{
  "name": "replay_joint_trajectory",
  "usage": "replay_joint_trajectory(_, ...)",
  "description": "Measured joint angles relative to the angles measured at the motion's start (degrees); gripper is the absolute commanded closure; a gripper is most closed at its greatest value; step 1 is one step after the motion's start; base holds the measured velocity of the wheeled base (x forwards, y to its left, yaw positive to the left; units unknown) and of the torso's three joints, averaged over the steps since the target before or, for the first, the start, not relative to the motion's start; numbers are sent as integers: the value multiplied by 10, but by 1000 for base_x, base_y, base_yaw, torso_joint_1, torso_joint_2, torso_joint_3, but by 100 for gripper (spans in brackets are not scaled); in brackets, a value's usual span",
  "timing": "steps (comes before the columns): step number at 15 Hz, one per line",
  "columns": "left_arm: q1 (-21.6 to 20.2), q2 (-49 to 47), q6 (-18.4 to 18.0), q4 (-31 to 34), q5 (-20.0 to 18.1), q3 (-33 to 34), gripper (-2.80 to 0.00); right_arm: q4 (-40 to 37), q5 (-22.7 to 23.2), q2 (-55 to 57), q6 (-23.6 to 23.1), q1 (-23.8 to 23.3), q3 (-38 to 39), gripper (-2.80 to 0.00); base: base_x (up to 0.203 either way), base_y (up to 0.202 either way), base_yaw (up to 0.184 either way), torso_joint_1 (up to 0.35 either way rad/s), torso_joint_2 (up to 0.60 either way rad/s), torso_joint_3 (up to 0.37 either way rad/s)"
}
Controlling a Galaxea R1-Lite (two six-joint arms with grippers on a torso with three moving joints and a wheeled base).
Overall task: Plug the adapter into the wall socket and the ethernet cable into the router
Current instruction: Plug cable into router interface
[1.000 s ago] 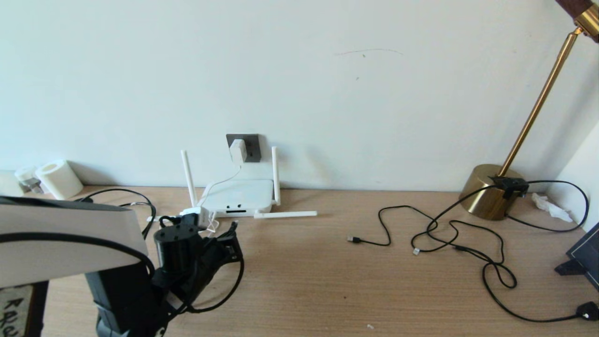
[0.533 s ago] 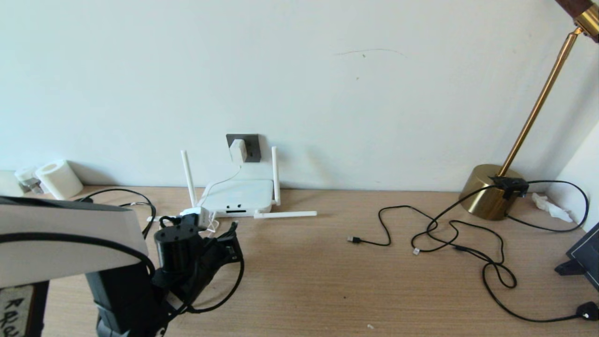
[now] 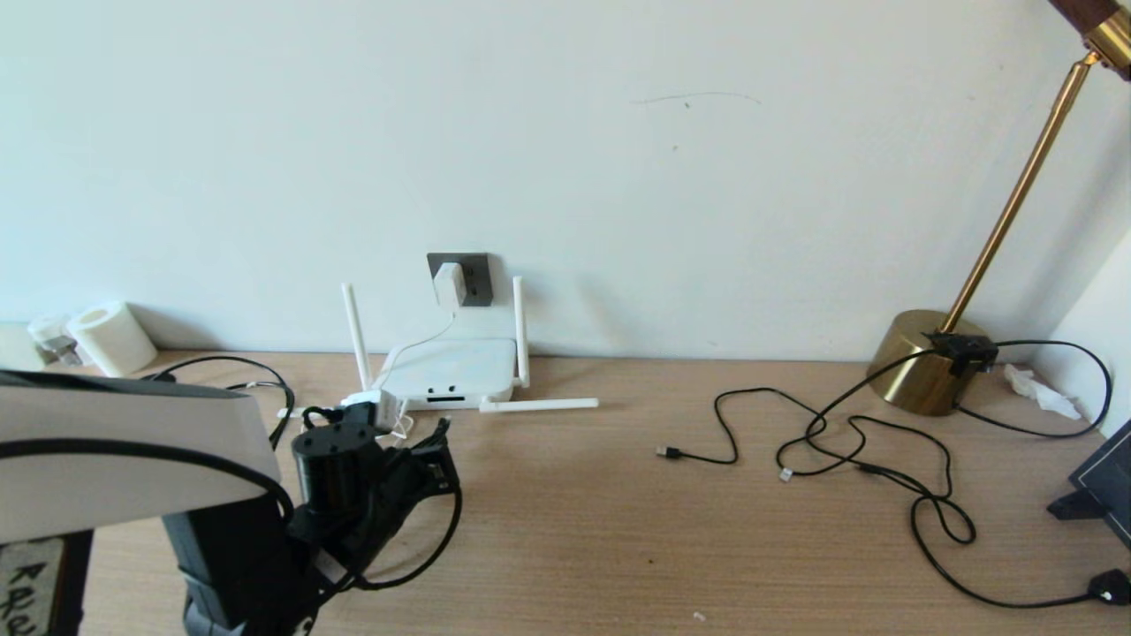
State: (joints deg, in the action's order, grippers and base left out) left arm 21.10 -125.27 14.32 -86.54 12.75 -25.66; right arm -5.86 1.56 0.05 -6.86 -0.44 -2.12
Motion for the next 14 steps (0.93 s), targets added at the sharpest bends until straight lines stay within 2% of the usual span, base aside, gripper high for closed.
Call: replay_joint_trajectory(14, 0, 1, 0, 0, 0, -4, 0, 0, 0, 0, 0, 0, 0, 0, 0, 0, 0, 0, 0, 0)
